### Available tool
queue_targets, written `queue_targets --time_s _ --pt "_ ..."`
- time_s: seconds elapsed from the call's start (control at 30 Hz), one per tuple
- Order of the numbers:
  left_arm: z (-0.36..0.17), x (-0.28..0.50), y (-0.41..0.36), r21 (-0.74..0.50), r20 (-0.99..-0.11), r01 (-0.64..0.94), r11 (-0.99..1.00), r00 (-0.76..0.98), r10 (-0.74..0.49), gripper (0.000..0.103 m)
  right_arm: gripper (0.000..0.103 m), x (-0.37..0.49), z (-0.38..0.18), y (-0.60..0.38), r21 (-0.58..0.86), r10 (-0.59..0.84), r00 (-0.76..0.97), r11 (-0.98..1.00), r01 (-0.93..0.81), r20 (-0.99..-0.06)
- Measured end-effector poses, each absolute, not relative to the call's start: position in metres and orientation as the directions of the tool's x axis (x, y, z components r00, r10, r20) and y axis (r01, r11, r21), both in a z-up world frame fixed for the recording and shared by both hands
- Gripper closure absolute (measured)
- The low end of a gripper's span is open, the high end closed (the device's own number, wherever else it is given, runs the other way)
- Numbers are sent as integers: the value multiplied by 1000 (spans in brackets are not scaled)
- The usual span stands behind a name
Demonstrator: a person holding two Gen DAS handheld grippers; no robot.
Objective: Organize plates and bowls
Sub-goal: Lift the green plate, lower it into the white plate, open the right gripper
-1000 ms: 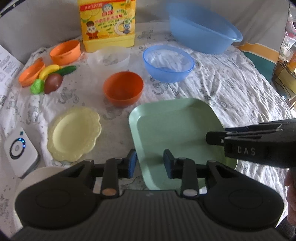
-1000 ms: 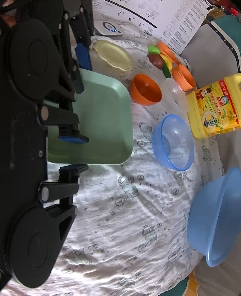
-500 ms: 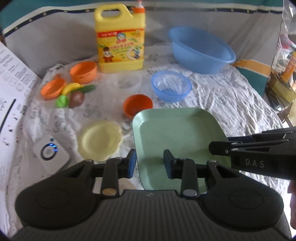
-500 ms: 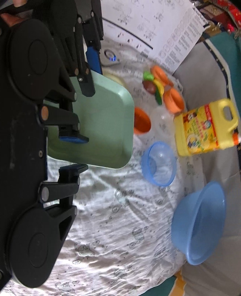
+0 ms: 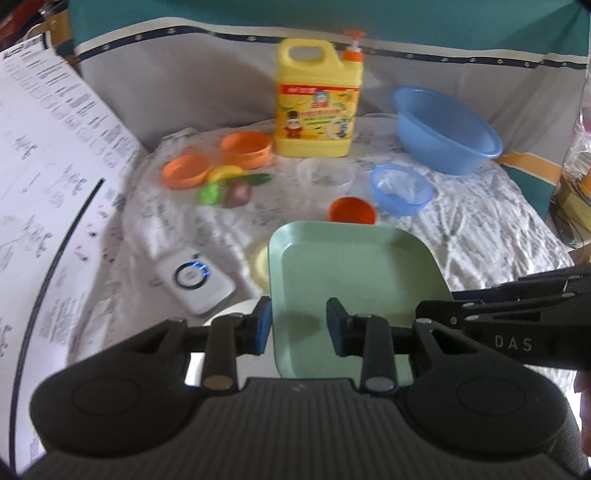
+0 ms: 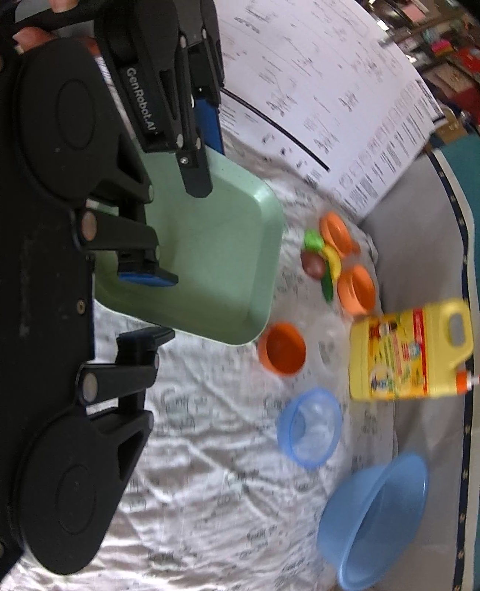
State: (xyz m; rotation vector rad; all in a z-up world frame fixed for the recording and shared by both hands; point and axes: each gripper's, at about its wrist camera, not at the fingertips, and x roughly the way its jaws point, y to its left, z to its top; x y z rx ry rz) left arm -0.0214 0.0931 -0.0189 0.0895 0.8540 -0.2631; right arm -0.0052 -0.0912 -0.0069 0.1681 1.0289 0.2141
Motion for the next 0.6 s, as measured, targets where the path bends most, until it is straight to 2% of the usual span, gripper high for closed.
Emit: queue_targets --time_s 0.6 --pt "-53 -43 158 -64 -794 182 981 587 -160 72 79 -12 -35 -25 227 287 395 955 -193 -873"
